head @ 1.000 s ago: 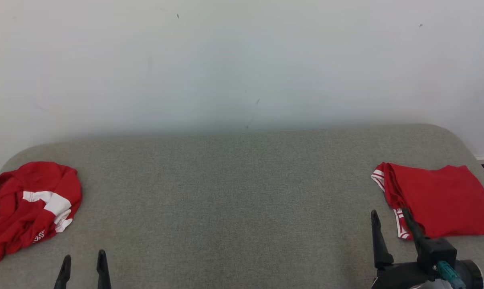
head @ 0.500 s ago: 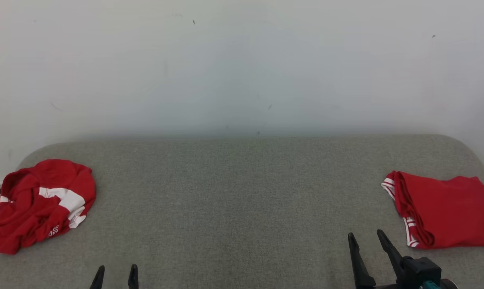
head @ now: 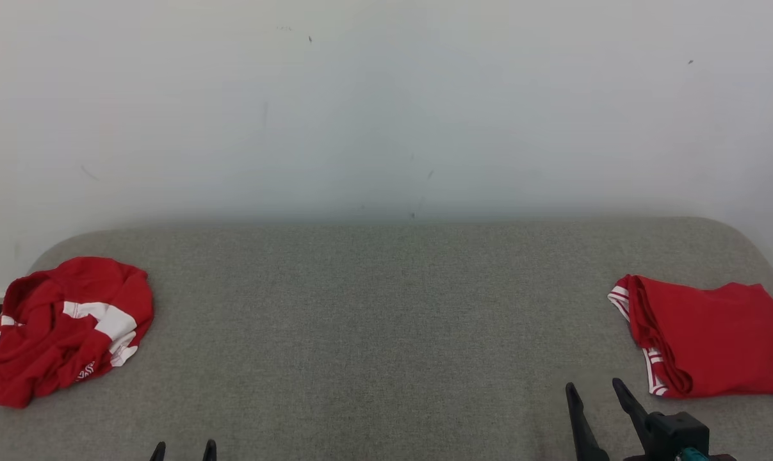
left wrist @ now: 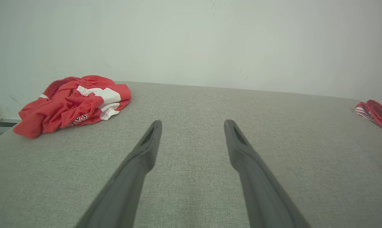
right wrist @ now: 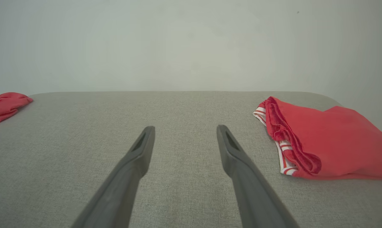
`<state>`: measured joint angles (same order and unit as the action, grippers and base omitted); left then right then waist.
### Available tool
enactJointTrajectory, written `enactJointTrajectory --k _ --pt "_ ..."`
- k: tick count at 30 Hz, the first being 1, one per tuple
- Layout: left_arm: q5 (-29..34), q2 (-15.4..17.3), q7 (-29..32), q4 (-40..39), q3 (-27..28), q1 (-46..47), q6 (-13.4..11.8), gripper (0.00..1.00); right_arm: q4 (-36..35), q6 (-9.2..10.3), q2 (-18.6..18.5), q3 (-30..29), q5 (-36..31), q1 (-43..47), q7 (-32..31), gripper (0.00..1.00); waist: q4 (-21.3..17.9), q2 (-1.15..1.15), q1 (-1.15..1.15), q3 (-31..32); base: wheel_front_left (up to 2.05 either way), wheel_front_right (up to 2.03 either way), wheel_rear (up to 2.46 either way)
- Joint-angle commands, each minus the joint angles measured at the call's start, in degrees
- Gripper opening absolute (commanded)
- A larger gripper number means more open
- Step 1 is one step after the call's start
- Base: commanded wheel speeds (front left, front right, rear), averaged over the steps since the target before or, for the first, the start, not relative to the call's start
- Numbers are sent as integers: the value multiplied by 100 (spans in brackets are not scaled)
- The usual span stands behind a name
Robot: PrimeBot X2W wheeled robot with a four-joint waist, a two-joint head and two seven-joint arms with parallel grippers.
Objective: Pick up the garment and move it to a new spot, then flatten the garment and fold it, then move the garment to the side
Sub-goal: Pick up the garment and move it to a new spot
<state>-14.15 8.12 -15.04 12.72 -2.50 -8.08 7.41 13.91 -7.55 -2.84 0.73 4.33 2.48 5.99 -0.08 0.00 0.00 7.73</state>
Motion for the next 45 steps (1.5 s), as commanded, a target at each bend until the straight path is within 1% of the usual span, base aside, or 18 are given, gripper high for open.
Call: enactJointTrajectory --k 1,12,31,37,41,45 --pt "-25 35 -14 70 32 58 -20 100 -67 11 -6 -36 -45 26 -54 100 -2 0 0 0 0 0 0" --pt "-90 92 38 162 28 154 -72 100 -243 11 -7 -65 42 94 -273 100 15 0 0 -18 0 0 0" --pt "-165 168 58 121 -4 153 -153 100 -287 11 -7 -44 123 114 -279 100 157 0 0 -58 0 0 0" --pt "-159 199 82 69 -24 153 -202 100 -255 11 -6 -40 157 141 -255 100 409 0 0 -47 0 0 0" --pt "-150 249 130 13 -34 117 -242 100 -219 11 -6 3 227 176 -245 100 714 0 0 -41 0 0 0" --pt "-133 305 160 -74 -13 72 -294 100 -153 11 -7 41 308 203 -200 100 1108 0 0 -31 0 0 0"
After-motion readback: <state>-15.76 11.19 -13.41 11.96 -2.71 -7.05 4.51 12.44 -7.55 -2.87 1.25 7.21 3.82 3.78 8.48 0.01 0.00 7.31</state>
